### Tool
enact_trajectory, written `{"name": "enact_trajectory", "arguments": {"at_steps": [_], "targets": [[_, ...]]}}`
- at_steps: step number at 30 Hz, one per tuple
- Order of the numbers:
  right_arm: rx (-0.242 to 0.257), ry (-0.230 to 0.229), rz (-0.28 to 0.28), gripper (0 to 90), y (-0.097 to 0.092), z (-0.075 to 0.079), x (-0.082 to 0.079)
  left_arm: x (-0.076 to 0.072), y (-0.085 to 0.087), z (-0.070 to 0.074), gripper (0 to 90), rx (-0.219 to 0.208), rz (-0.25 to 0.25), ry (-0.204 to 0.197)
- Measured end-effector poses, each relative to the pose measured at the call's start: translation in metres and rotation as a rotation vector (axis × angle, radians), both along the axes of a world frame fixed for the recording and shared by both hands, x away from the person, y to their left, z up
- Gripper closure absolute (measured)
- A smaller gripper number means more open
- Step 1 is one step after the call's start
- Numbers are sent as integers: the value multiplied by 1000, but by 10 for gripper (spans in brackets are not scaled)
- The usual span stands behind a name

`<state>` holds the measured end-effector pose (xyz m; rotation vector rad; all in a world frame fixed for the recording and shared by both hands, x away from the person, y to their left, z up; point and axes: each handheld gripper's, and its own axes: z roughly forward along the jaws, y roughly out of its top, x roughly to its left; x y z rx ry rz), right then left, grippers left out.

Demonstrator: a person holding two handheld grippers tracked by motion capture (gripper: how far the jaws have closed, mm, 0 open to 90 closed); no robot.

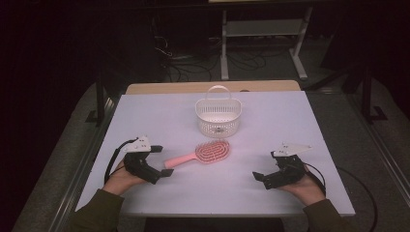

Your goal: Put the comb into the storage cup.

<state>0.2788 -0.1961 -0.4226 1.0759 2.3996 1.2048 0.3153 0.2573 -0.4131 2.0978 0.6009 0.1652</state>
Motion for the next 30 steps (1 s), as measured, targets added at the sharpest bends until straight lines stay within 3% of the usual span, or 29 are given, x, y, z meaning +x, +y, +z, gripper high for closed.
{"name": "enact_trajectory", "arguments": {"at_steps": [30], "targets": [[30,-24,-4,0,0,5,0,4,0,10,0,-18,-14,-5]]}}
